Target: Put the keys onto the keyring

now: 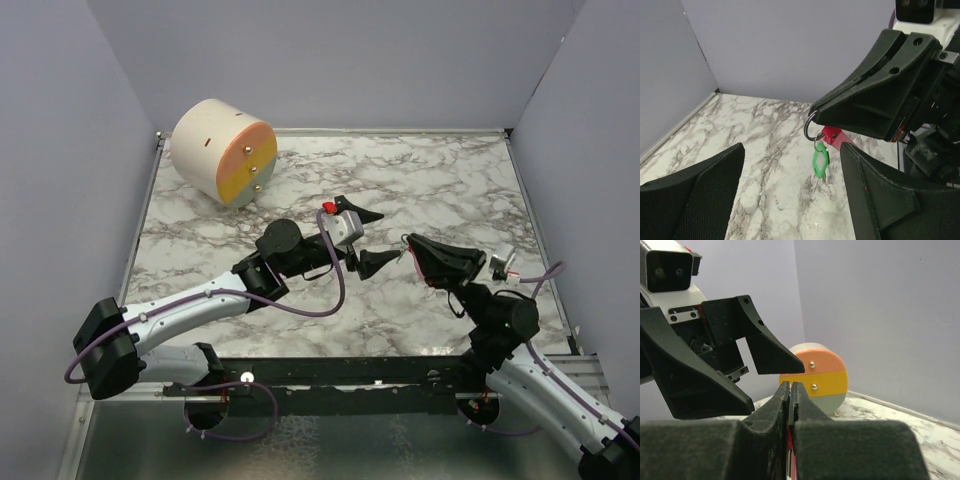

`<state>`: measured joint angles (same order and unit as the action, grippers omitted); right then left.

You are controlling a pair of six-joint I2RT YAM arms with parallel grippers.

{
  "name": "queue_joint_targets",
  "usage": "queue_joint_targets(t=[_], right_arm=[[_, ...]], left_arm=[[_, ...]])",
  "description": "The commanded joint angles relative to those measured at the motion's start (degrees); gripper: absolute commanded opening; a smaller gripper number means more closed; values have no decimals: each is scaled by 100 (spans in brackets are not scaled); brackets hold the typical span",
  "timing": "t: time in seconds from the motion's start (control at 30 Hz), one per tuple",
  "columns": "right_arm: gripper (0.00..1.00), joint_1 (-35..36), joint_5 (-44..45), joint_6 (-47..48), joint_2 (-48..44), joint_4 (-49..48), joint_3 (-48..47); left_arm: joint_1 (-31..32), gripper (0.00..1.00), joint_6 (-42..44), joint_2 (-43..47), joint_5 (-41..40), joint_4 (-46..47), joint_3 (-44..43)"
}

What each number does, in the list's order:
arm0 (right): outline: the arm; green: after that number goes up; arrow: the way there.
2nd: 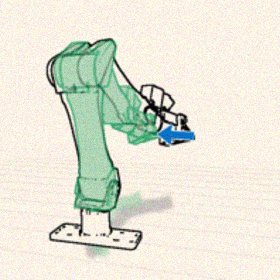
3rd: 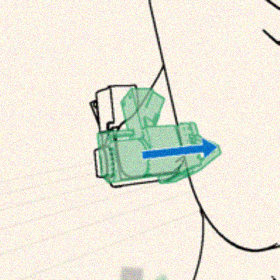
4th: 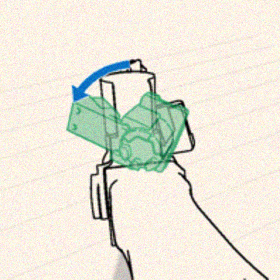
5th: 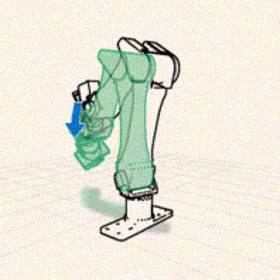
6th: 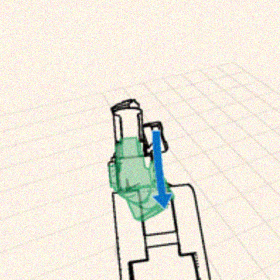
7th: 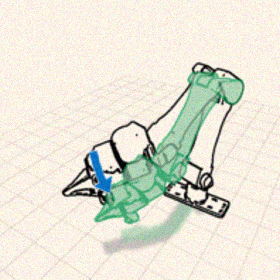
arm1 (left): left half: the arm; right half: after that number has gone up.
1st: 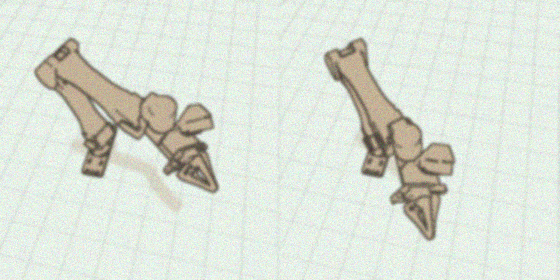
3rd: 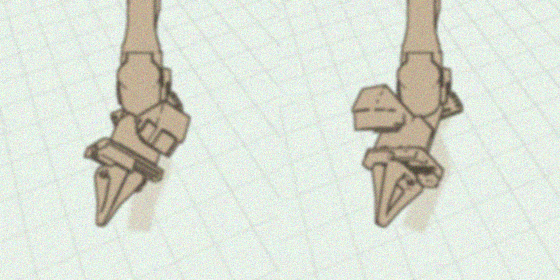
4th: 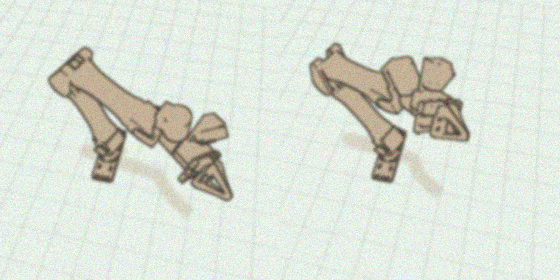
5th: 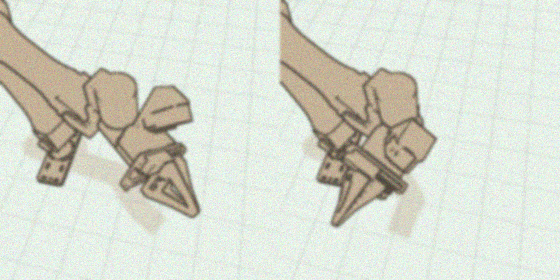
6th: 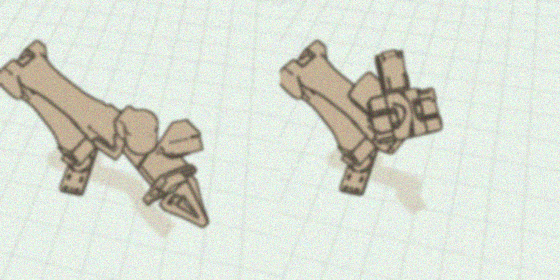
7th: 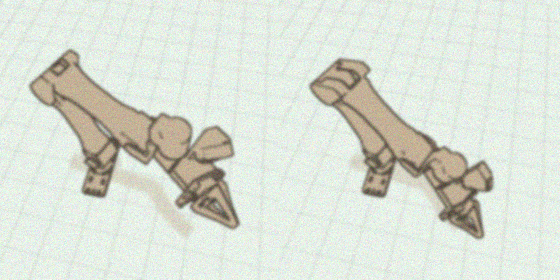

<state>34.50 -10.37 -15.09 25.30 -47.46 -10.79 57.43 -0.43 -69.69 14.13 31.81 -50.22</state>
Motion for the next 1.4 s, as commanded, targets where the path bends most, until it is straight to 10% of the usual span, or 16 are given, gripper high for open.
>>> queue_joint_targets(t=[0.0, 0.53, 1.37], right_arm=[[1, 30, -55, 42, -18, 70, -218], [1, 30, -171, 33, -127, 226, -292], [1, 30, -384, -89, 231, -118, -319]], left_arm=[[-127, 77, -54, -15, 706, 73, -5], [-675, 46, -291, -528, 2238, 488, -350], [-801, 31, -511, -770, 2331, 490, -606]])
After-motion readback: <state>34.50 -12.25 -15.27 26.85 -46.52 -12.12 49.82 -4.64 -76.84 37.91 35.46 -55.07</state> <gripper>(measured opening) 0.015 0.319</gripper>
